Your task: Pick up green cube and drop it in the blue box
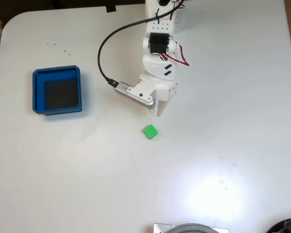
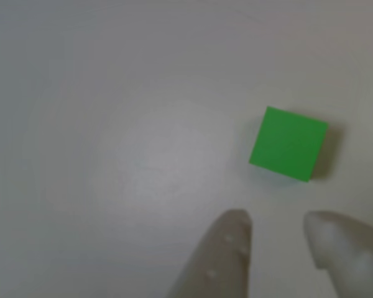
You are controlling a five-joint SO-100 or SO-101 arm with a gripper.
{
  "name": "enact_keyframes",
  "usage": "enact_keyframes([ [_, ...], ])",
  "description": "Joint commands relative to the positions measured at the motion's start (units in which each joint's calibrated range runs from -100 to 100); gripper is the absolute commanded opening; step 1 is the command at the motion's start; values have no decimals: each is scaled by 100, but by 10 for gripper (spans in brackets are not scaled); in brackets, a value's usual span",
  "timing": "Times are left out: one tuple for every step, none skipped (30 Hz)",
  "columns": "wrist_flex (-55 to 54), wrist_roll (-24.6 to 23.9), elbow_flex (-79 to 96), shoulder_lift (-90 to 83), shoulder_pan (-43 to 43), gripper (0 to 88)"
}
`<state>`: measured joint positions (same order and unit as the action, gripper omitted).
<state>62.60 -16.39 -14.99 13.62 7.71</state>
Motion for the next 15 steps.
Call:
enact_keyframes([
  [-27,-15,-368,35,45,156],
  [-43,-15,-377,85,45,168],
  [-59,-15,-377,135,45,177],
  [-67,-15,-377,193,45,185],
  [-67,-15,-386,252,45,190],
  [-76,-15,-440,311,45,192],
  [-76,-15,-548,377,45,192],
  [-76,-15,-691,461,45,192],
  [-67,-15,-844,578,61,192],
  [-59,-15,-988,703,76,192],
  [-59,-15,-1122,837,76,193],
  [-51,-15,-1248,963,84,194],
  [-51,-15,-1347,1080,91,195],
  [-51,-15,-1428,1188,114,196],
  [-59,-15,-1499,1264,145,196],
])
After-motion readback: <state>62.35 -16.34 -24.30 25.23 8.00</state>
